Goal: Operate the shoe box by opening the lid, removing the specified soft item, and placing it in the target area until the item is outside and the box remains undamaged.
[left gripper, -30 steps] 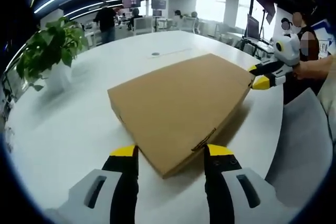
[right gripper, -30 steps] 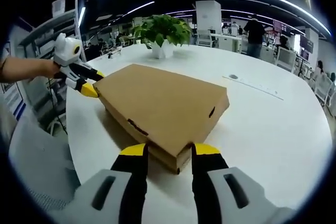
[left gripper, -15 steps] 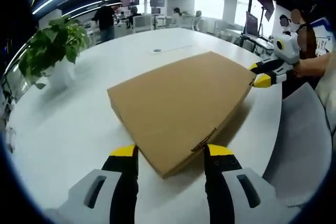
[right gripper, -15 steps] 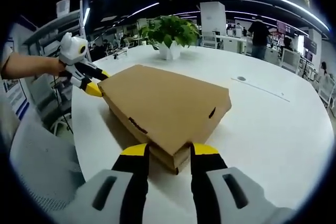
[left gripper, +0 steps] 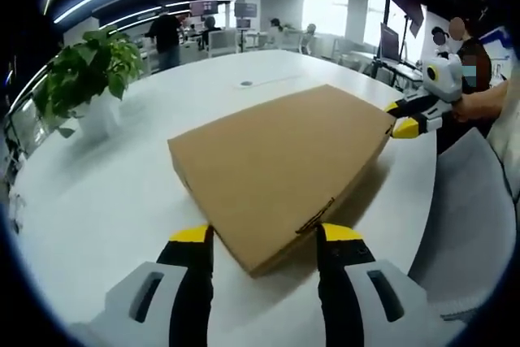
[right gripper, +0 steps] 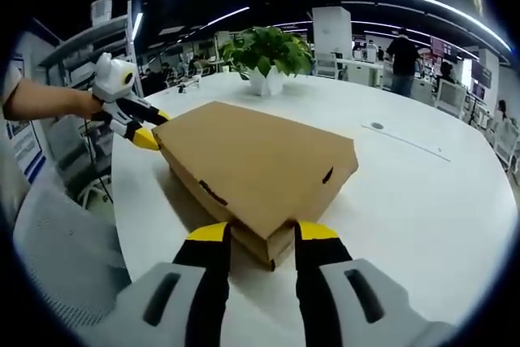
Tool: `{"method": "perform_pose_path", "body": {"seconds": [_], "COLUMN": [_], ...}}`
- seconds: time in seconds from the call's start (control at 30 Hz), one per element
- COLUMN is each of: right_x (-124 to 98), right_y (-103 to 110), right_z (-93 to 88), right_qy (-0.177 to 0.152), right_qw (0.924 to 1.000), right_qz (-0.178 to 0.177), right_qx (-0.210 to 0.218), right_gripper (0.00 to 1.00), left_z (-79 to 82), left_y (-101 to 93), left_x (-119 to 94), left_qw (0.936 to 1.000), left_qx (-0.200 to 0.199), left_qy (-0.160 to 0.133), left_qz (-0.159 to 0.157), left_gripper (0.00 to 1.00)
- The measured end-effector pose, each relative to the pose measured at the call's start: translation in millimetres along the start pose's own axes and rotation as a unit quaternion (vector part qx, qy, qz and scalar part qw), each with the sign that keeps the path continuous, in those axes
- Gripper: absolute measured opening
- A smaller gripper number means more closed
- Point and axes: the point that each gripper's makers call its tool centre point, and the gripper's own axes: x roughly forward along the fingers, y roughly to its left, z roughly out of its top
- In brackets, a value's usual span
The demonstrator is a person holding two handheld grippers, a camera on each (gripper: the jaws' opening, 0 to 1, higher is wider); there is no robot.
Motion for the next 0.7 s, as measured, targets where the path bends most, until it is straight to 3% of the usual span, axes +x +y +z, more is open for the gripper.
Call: {"method": "perform_pose_path", "body": {"seconds": [0.2, 0.27, 0.4, 0.7], "right_x": [0, -1, -2, -6], "right_y": [1, 2, 3, 6], "right_z": [0.7, 1.1, 2.3, 9.6], "right_qy": [-0.007, -0.009, -0.01, -0.02], "right_qw": [1.0, 1.0, 0.9999, 0.9998], "right_qz": [-0.002, 0.0, 0.002, 0.007], "right_qx": [0.003, 0.0, -0.002, 0.0], "right_gripper": [0.3, 0.31, 0.33, 0.35], "left_z": [1.1, 4.7, 2.7, 9.9], "left_y": [-0.8, -6.7, -8.8, -10.5], "left_x": [0, 0, 1, -4], "left_qw": [1.0, 0.9992, 0.9998, 0.9993], "left_qx": [-0.003, -0.037, -0.015, -0.033], "left_qy": [-0.001, -0.01, -0.003, -0.01], "left_qz": [0.001, -0.013, -0.012, -0.018], "left_gripper": [0.52, 0.58, 0.62, 0.65]}}
